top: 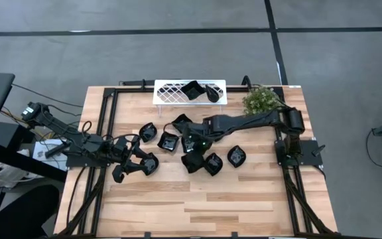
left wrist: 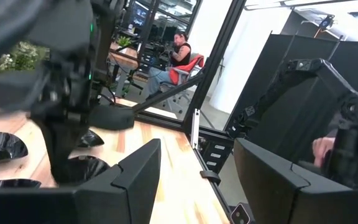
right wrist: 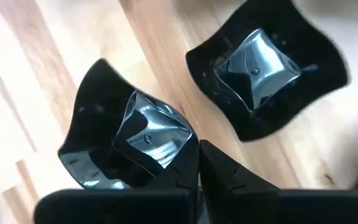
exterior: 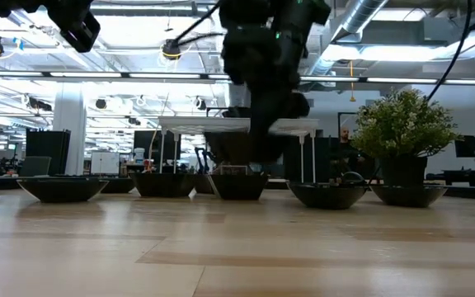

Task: Pick & Place Mini shaped plates
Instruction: Stack the distorted square plate on top of the other distorted square plate on the shelf

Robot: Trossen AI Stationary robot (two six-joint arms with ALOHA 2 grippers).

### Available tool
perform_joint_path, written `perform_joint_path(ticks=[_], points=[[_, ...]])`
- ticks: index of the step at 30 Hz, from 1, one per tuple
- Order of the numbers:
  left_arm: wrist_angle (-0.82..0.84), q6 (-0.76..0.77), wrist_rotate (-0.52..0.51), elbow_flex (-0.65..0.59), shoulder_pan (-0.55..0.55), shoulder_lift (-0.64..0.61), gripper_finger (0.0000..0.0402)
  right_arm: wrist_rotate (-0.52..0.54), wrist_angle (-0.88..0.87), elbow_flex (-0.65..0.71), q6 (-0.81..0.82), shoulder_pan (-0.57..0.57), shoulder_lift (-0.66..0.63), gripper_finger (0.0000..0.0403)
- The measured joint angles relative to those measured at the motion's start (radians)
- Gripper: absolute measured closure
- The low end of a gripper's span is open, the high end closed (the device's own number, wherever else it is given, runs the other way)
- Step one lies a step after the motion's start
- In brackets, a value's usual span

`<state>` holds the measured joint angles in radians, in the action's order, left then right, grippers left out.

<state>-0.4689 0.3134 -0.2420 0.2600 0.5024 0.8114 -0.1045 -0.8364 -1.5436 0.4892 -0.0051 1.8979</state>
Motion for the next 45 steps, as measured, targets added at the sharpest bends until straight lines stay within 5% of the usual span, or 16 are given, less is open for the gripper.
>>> perform_joint_path(ticks=[14, 30, 45], points=[[-0.004, 0.000, 0.000, 0.000, 0.000, 0.000, 0.0197, -0.126, -0.096, -0.149, -0.016, -0.127, -0.140, 0.0399], [-0.004, 0.000, 0.000, 0.000, 0.000, 0.000, 0.0197, -0.140, -0.156, -0.389, -0.057, -0.431, -0.152, 0.0399], [-0.006, 0.001, -0.048, 0.000, 0.000, 0.000, 0.0197, -0.193, -0.150, -0.401, -0.159, -0.588, -0.143, 0.0401]])
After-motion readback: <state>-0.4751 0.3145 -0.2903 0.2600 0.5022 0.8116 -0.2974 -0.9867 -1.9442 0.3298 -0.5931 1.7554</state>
